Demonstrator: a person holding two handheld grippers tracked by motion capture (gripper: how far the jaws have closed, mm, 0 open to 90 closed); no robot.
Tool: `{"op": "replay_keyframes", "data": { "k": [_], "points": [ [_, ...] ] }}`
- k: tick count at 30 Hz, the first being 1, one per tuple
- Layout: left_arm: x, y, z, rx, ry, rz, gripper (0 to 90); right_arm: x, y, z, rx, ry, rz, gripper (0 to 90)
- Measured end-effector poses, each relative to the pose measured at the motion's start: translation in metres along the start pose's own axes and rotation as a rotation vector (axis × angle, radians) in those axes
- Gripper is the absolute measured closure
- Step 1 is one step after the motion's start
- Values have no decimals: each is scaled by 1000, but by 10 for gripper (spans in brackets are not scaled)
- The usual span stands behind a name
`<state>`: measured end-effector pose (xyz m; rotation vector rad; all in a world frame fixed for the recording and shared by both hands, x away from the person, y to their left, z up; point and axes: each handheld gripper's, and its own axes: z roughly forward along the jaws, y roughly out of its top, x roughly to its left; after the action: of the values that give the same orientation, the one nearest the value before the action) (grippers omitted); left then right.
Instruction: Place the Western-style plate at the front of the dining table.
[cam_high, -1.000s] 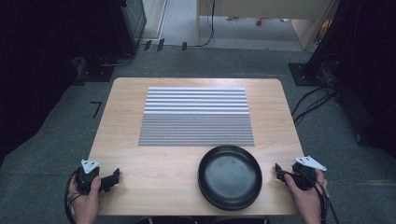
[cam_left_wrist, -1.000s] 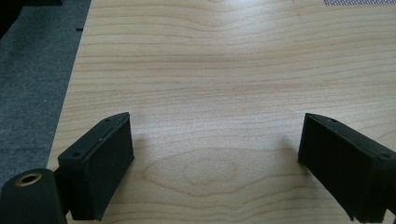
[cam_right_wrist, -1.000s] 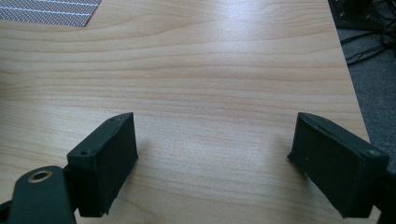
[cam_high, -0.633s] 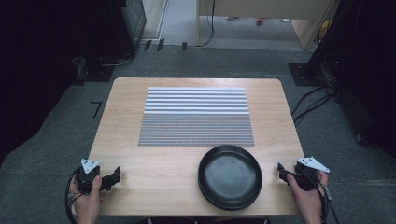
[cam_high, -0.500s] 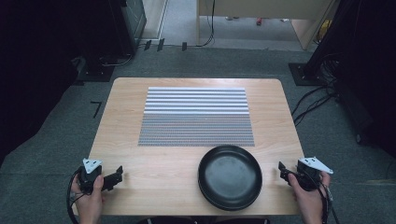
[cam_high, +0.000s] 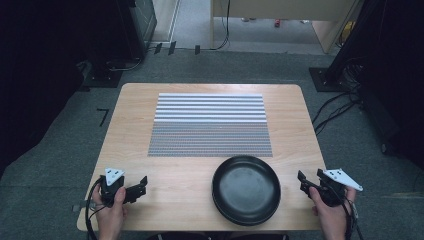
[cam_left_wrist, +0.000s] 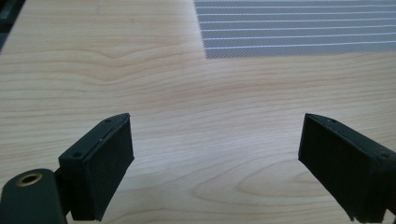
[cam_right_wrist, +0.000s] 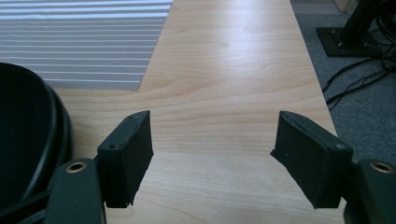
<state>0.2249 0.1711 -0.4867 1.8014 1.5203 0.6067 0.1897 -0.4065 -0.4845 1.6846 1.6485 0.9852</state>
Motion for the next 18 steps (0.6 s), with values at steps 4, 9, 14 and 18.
{"op": "replay_keyframes", "data": {
  "k": [4,9,14,18],
  "points": [
    [-12,2,3,-8,-19,11,99,8,2,-3,-8,19,-14,272],
    [-28,4,8,-3,-48,38,99,16,4,-7,-27,20,-29,244],
    [-39,6,10,-3,-68,56,99,22,5,-9,-32,38,-36,248],
    [-44,7,11,0,-83,59,99,26,6,-10,-31,53,-34,254]
  ]
}}
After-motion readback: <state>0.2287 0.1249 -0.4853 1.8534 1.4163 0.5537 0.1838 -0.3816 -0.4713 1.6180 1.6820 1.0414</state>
